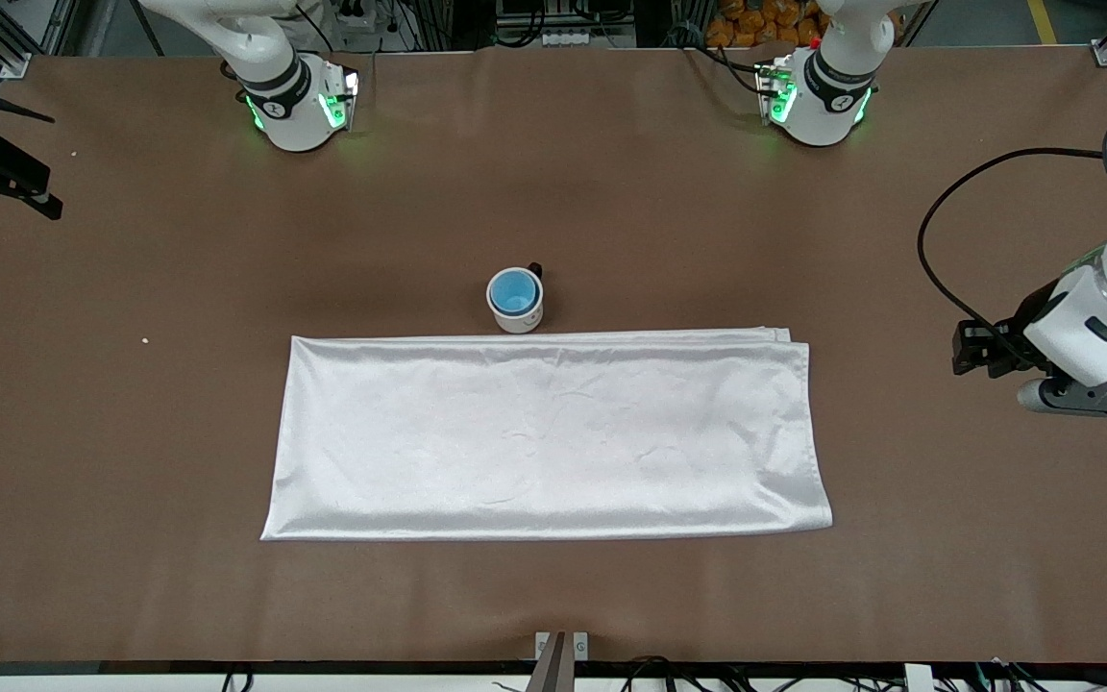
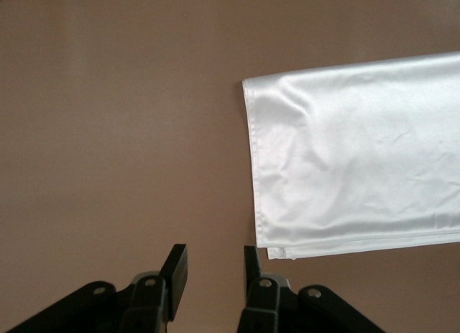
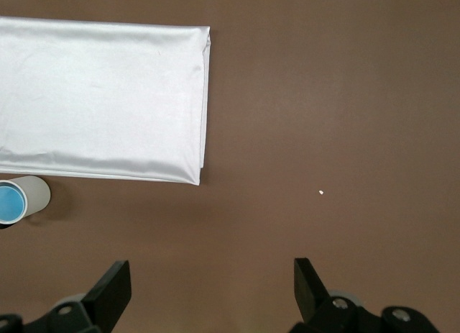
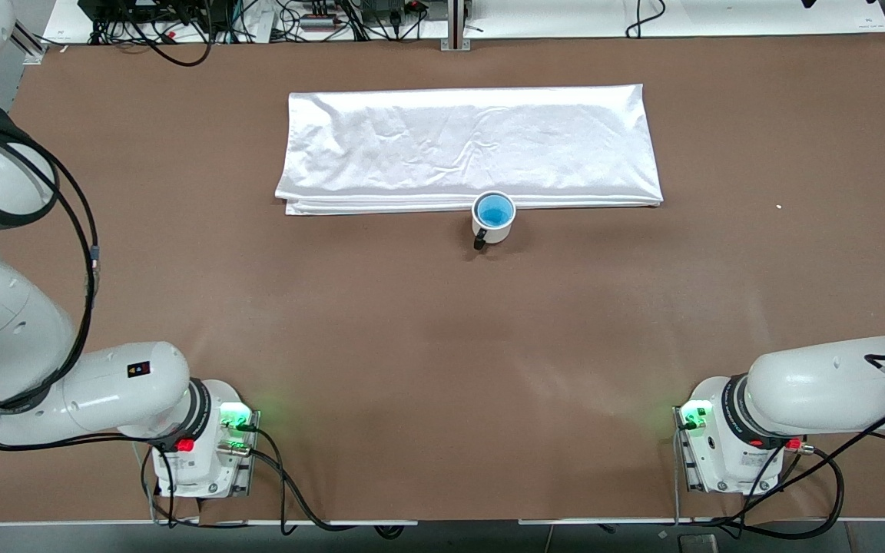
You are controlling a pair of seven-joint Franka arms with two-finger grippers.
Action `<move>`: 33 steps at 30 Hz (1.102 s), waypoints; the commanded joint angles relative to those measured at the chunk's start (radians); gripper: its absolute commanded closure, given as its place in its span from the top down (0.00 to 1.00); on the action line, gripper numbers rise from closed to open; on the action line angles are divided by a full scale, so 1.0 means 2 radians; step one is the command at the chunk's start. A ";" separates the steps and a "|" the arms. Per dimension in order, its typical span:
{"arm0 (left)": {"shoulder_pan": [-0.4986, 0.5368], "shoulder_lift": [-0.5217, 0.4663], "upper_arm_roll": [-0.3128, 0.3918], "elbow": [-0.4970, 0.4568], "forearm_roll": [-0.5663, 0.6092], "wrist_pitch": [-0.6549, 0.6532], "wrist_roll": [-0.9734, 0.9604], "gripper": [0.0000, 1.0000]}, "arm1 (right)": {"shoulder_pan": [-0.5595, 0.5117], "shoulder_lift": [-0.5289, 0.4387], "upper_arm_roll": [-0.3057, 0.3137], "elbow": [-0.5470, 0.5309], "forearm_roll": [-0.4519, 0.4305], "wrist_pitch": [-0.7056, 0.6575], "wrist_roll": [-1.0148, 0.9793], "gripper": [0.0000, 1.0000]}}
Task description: Place blue cup into white mug on table
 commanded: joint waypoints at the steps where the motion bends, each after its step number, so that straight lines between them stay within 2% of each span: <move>1: 0.000 -0.010 -0.003 -0.003 0.007 0.001 -0.013 0.40 | -0.004 0.005 0.005 0.011 -0.005 -0.011 0.002 1.00; 13: -0.001 -0.015 -0.003 -0.003 0.006 0.001 -0.013 0.40 | -0.003 0.008 0.005 0.008 -0.005 -0.014 -0.001 1.00; 18: -0.004 -0.037 0.000 -0.009 0.006 0.001 -0.011 0.40 | -0.003 0.008 0.005 0.008 -0.005 -0.015 -0.001 1.00; 24: -0.002 -0.073 0.000 -0.026 0.005 0.001 -0.007 0.43 | -0.001 0.008 0.006 0.008 -0.004 -0.015 0.001 1.00; 33: 0.002 -0.120 0.005 -0.083 0.002 0.031 -0.003 0.44 | -0.001 0.008 0.007 0.008 -0.004 -0.015 0.001 1.00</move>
